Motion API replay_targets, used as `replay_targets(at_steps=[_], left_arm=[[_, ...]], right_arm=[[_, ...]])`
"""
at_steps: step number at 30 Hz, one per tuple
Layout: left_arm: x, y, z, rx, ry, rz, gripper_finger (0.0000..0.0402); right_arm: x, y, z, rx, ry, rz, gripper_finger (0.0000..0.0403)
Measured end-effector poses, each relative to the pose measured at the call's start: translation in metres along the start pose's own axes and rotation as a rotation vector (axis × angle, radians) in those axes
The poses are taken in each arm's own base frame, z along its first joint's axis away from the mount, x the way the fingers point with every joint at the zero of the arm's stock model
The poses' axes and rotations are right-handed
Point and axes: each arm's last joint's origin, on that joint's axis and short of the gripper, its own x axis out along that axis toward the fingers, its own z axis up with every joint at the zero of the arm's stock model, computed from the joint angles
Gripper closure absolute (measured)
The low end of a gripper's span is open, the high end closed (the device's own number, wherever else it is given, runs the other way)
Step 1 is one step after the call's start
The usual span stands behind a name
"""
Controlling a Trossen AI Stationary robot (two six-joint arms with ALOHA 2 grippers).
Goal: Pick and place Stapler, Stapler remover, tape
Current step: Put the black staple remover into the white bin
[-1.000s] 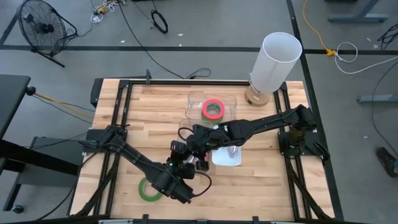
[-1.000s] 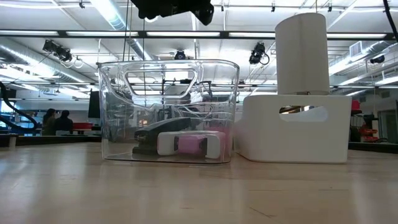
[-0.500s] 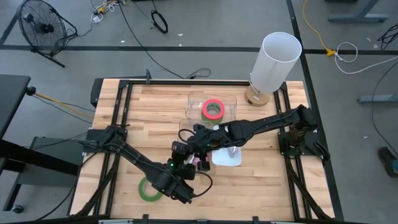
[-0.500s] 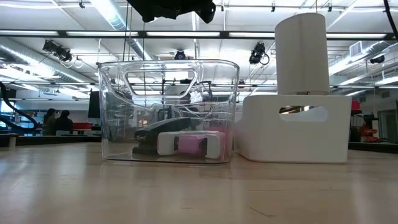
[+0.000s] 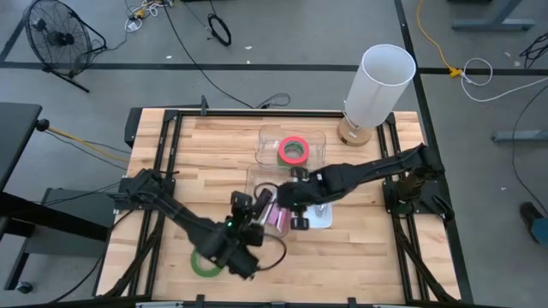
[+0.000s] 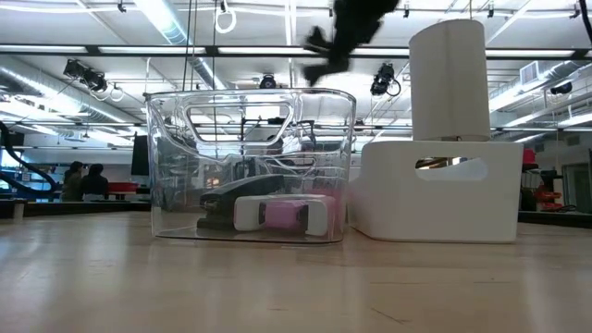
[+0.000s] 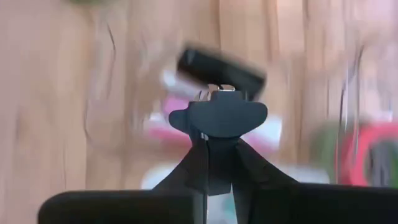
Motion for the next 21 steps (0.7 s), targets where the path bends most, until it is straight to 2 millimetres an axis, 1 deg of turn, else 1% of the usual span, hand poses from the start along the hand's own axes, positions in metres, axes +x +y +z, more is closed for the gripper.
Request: replay_targets(at_steps=[2,4,7,10,12,18,19,21], left_arm=[[-0.001,0.004,-0.001,-0.018,-0.001,-0.006,0.0230],[-0.003,0.002,-0.001,-0.033,-0.001,-0.024,0.0233],[-0.003,-0.001,-0.002,-0.041,0.018,-0.072,0.0240],[-0.002,-0.001,-0.002,-0.064,0.024,-0.079,0.0246],[-0.002,-0.001,-0.002,-0.072,0.024,-0.080,0.0248],[-0.004,-0.002,-0.002,-0.066,0.020,-0.083,0.0252],[-0.004,-0.002,-0.002,-0.067,0.021,-0.082,0.0252],[-0.004,-0.002,-0.002,-0.071,0.021,-0.082,0.0253]], right_arm=[[-0.001,0.000,-0.009,0.031,0.084,-0.040,0.0373],[-0.002,-0.002,-0.015,0.051,0.134,-0.085,0.0373],[-0.008,-0.001,-0.025,0.069,0.224,-0.109,0.0373],[-0.010,-0.001,-0.034,0.105,0.301,-0.156,0.0373],[-0.011,0.000,-0.036,0.113,0.317,-0.171,0.0373],[-0.011,0.005,-0.034,0.118,0.290,-0.170,0.0373],[-0.011,0.004,-0.034,0.117,0.290,-0.176,0.0367],[-0.011,0.004,-0.034,0.121,0.290,-0.183,0.0336]])
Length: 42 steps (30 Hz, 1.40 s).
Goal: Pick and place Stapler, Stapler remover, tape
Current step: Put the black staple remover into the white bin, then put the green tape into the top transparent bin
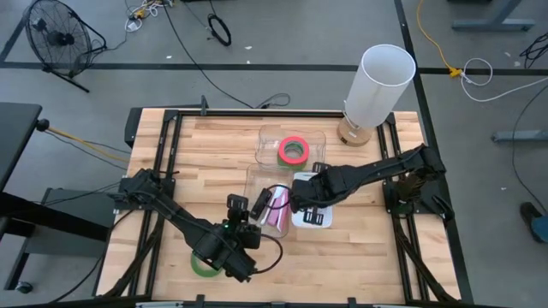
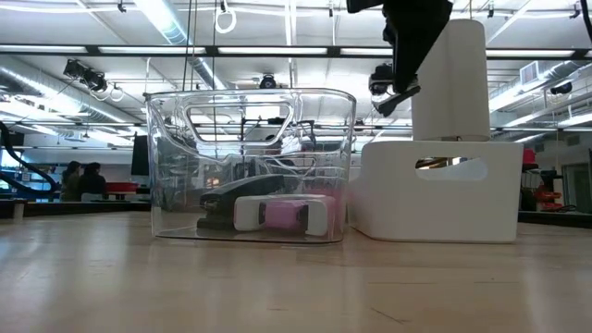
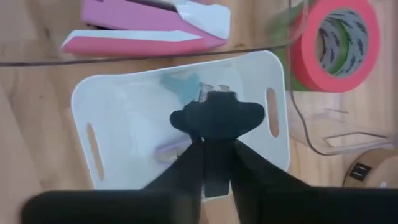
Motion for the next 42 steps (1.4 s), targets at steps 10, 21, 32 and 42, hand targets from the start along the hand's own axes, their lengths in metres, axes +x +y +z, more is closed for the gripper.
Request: replay_targets(at_steps=[10,21,32,42], left_arm=[[0.000,-0.002,0.000,-0.048,0.019,-0.040,0.0253],[0.010,-0.021,-0.013,-0.166,0.097,-0.059,0.0253],[0.052,-0.079,-0.075,-0.102,0.419,-0.047,0.0253],[0.052,-0.123,-0.104,-0.070,0.473,-0.225,0.0253]], right_arm=[[0.023,0.003,-0.011,-0.002,0.066,-0.023,0.0155],[0.026,0.021,-0.008,0.028,-0.056,0.041,0.0132],[0.006,0.067,-0.004,-0.027,-0.249,0.337,0.0133],[-0.013,0.102,-0.005,-0.053,-0.392,0.556,0.0133]])
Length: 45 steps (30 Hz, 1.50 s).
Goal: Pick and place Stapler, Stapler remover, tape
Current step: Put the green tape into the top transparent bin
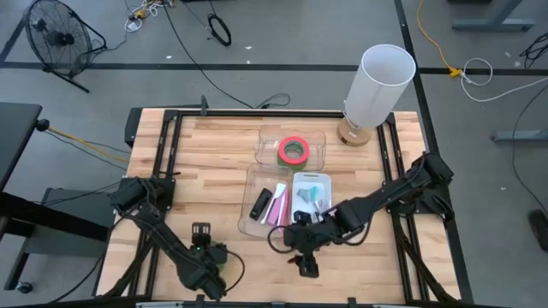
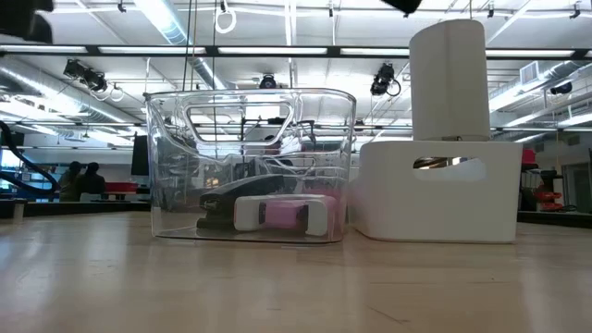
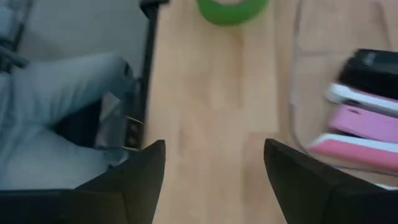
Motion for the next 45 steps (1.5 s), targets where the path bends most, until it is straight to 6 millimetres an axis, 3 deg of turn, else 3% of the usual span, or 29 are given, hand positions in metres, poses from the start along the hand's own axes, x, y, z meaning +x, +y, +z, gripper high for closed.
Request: replay_targets(at_steps=[10,24,41,45], left_arm=[[0.001,-0.008,-0.003,0.015,-0.055,-0.014,0.0266],[0.001,-0.011,0.004,-0.067,-0.157,-0.017,0.0305],[0.000,-0.014,0.021,-0.138,-0.234,-0.130,0.0305],[0.000,-0.014,0.020,-0.160,-0.238,-0.120,0.0287]], right_arm=[[-0.004,0.041,-0.004,0.030,-0.130,0.126,0.0133],[-0.014,0.087,-0.021,-0.023,-0.326,0.087,0.0133],[-0.016,0.095,-0.027,-0.108,-0.331,0.084,0.0133],[-0.016,0.096,-0.028,-0.106,-0.330,0.086,0.0133]])
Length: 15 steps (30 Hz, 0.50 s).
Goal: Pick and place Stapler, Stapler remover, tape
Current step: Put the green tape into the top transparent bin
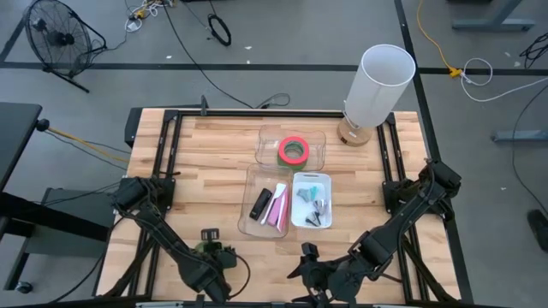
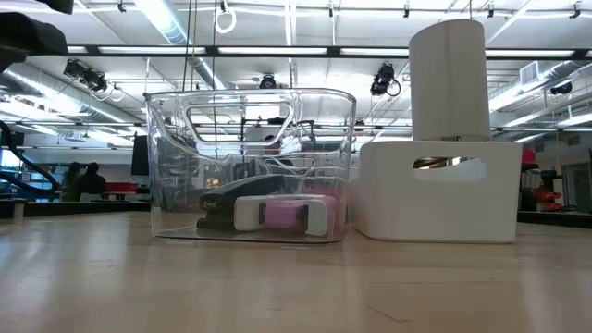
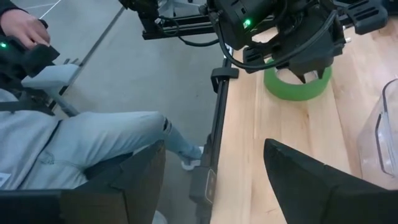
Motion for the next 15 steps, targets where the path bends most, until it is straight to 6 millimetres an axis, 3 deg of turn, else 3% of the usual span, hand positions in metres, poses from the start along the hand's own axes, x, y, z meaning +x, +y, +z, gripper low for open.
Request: replay_targets(at_steps=[8,15], left_arm=[[0.000,-0.006,-0.006,-0.005,0.018,-0.021,0.0205],[0.003,-0.017,-0.016,0.061,0.001,-0.001,0.0187]], right_arm=[[0.000,0.000,0.000,-0.003,0.000,0.000,0.0133],[0.000,0.000,0.001,-0.002,-0.005,0.003,0.0133]])
